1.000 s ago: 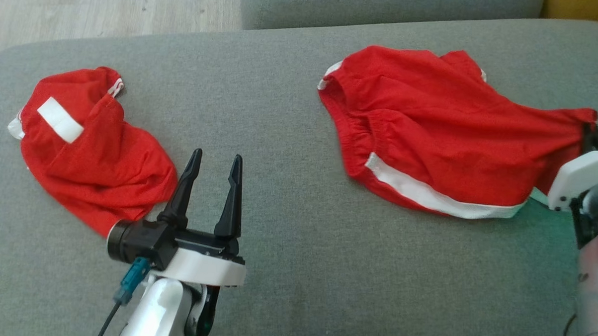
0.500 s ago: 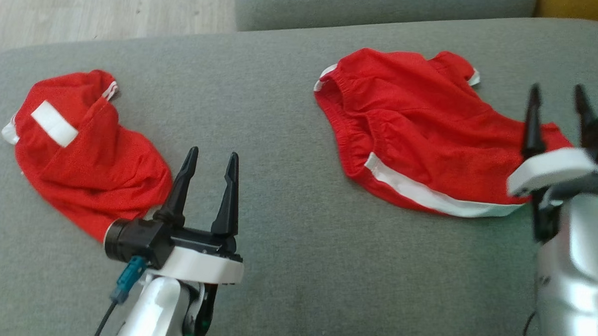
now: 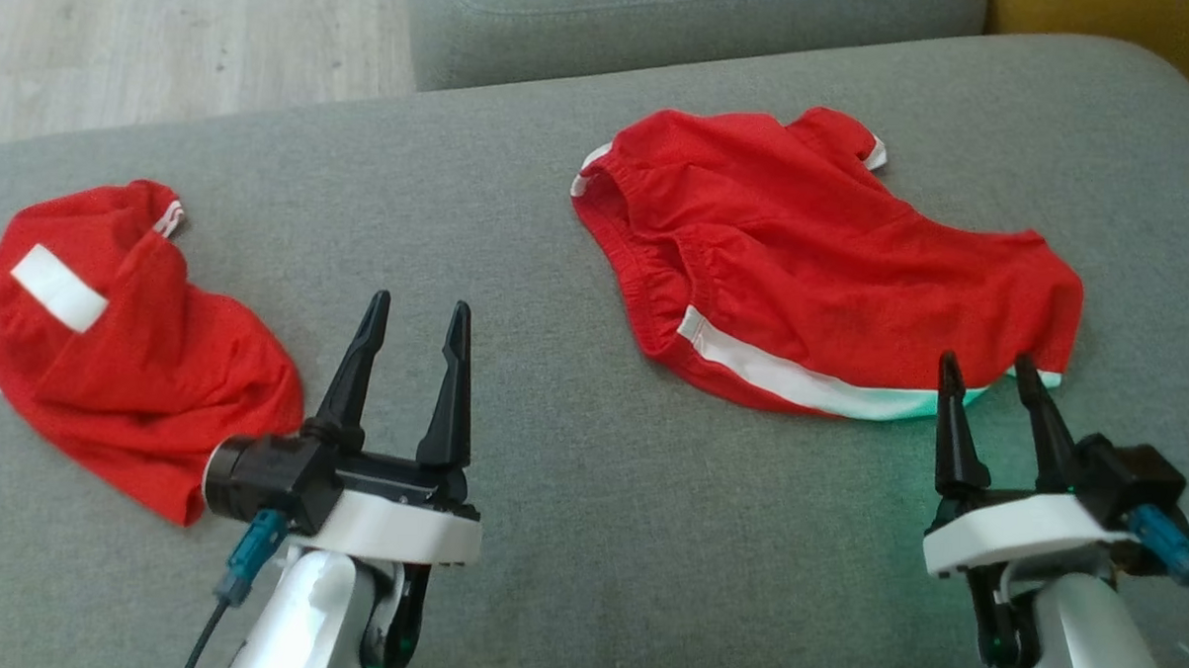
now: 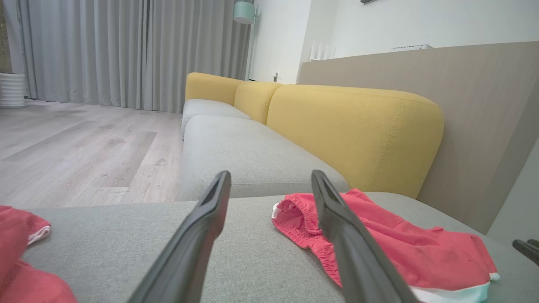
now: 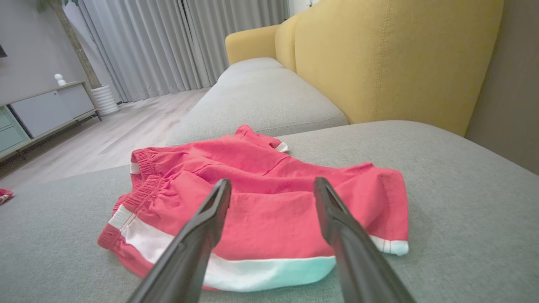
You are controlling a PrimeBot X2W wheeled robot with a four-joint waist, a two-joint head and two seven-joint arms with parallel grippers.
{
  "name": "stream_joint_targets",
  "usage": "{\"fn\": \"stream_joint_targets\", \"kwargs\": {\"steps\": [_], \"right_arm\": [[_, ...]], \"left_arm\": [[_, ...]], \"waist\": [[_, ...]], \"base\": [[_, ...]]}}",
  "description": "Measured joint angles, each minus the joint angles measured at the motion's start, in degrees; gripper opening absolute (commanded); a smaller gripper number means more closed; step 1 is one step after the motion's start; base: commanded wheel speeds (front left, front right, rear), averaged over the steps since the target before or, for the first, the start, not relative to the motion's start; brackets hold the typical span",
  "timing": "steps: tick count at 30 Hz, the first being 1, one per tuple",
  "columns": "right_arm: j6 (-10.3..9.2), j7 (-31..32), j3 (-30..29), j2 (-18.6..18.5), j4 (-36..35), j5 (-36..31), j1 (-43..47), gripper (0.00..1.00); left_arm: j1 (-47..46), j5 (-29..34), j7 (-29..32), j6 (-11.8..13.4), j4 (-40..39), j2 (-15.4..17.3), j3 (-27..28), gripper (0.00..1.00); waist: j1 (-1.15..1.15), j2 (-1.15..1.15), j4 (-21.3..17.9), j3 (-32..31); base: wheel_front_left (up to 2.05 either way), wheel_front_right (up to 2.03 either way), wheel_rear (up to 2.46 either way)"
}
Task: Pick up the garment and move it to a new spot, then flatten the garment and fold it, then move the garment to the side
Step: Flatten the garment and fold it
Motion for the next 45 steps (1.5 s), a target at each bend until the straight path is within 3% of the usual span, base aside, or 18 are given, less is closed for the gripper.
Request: {"fn": "stream_joint_targets", "kwargs": {"steps": [7,13,20,28,44,45], "right_arm": [[0.0,-0.01,-0.24,0.07,-2.65,0.6,-0.82,1.0],[0.0,-0.12,-1.87,0.1,-3.83,0.59,-1.96,1.0],[0.0,-0.18,-1.13,0.16,-4.25,1.2,-3.25,1.0],[0.0,-0.18,0.25,0.2,-4.5,2.82,-5.5,1.0],[0.0,-0.18,0.31,0.2,-4.56,3.22,-5.77,1.0],[0.0,-0.18,0.37,0.2,-4.55,3.22,-5.78,1.0]], "left_arm": [[-0.34,0.88,0.0,-1.44,1.85,0.01,-0.63,1.0],[-6.67,3.2,0.6,-4.01,7.05,0.02,-6.57,1.0],[-16.81,3.16,7.78,-5.49,14.11,0.02,-15.38,1.0],[-25.42,1.35,13.97,-5.56,22.1,0.01,-21.18,1.0],[-27.42,-0.07,14.4,-5.39,26.72,0.26,-22.21,1.0],[-27.42,-0.1,14.4,-5.39,26.81,0.25,-22.27,0.91]], "waist": [[0.0,0.0,-1.02,2.01],[0.01,0.0,-1.91,4.96],[0.01,0.0,-4.48,8.53],[0.02,0.0,-8.8,12.02],[0.01,0.0,-9.48,12.4],[0.01,0.0,-9.44,12.41]], "base": [[0.0,0.0,0.0],[0.0,0.0,0.0],[0.0,0.0,0.0],[0.0,0.0,0.0],[0.0,0.0,0.0],[0.0,0.0,0.0]]}}
